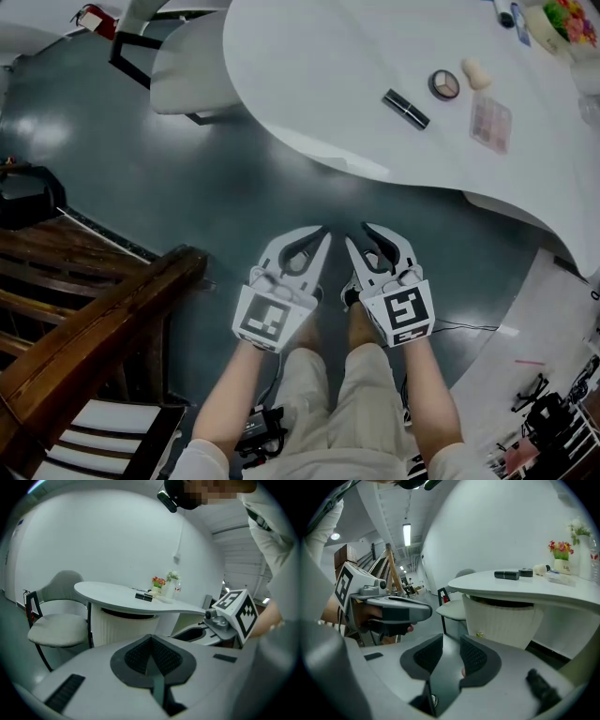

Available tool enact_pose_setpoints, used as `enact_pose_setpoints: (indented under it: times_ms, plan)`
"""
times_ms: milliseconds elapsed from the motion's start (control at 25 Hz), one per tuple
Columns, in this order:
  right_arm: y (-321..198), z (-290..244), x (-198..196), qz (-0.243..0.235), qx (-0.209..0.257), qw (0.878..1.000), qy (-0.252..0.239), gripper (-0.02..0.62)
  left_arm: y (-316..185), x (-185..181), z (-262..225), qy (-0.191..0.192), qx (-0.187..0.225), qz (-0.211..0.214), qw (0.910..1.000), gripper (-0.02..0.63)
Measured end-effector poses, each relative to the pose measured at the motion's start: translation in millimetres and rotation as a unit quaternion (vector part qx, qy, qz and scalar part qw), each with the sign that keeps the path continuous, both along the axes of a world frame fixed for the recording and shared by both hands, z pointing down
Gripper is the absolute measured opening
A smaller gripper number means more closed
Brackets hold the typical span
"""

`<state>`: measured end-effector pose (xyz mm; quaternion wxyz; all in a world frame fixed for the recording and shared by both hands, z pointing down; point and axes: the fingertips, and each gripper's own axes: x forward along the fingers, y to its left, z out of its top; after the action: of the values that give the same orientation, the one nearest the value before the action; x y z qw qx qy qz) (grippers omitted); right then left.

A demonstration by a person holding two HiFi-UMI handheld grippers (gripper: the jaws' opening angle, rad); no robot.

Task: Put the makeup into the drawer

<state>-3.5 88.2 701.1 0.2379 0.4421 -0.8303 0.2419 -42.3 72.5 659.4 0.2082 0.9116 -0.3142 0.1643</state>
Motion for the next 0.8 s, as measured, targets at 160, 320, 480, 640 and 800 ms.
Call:
enact_pose_setpoints:
  times_ms: [160,320,480,640,800]
  plan:
    - [-22,18,2,0.001,0.009,1.0,0.013,0.12,-11,9,13,-0.007,0.003,-0.003,1.0,0.008]
    - [-46,37,7,0.009,0.015,0.999,0.032,0.127,-17,11,23,-0.01,-0.003,-0.008,0.9999,0.008]
    - [-66,64,12,0.023,0.012,0.998,0.058,0.132,-23,8,23,-0.006,-0.003,-0.014,0.9999,0.008]
    - [-79,92,15,0.032,0.007,0.995,0.089,0.13,-24,4,23,-0.01,-0.004,-0.013,0.9999,0.008]
    - [-91,107,16,0.026,0.013,0.993,0.118,0.13,-24,0,22,-0.011,-0.002,-0.011,0.9999,0.008]
